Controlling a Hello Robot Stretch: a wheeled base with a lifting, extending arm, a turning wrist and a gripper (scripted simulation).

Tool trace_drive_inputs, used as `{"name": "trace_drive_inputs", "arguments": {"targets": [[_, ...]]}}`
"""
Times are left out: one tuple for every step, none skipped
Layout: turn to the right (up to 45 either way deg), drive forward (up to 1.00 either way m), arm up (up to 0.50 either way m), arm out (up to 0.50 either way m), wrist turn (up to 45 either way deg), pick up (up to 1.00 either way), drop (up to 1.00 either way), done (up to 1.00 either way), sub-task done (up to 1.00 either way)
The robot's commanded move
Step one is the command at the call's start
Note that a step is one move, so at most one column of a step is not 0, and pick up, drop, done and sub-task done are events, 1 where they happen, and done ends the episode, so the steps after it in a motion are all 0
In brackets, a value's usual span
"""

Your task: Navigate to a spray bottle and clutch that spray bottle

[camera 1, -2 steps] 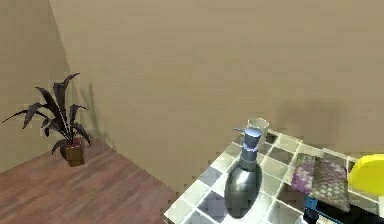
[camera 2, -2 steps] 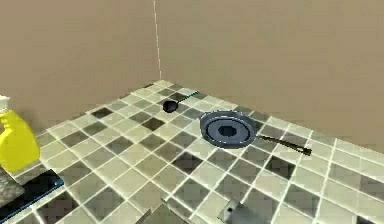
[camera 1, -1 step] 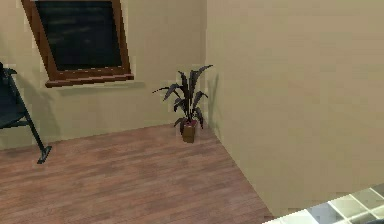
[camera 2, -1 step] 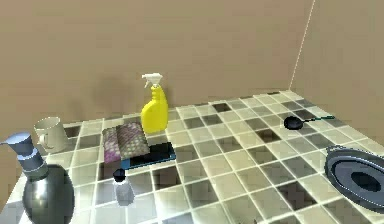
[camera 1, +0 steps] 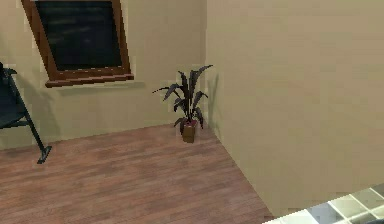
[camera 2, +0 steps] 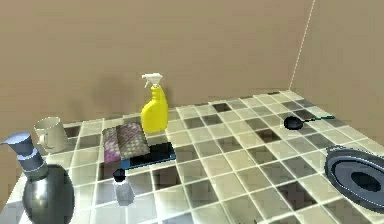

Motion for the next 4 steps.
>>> {"name": "trace_drive_inputs", "arguments": {"targets": [[0.0, 0.00, 0.38, 0.00, 0.0, 0.00, 0.00, 0.00, 0.00], [0.0, 0.00, 0.00, 0.42, 0.0, 0.00, 0.00, 0.00, 0.00], [0.0, 0.00, 0.00, 0.00, 45.0, 0.00, 0.00, 0.00, 0.00], [0.0, 0.00, 0.00, 0.00, 45.0, 0.00, 0.00, 0.00, 0.00]]}}
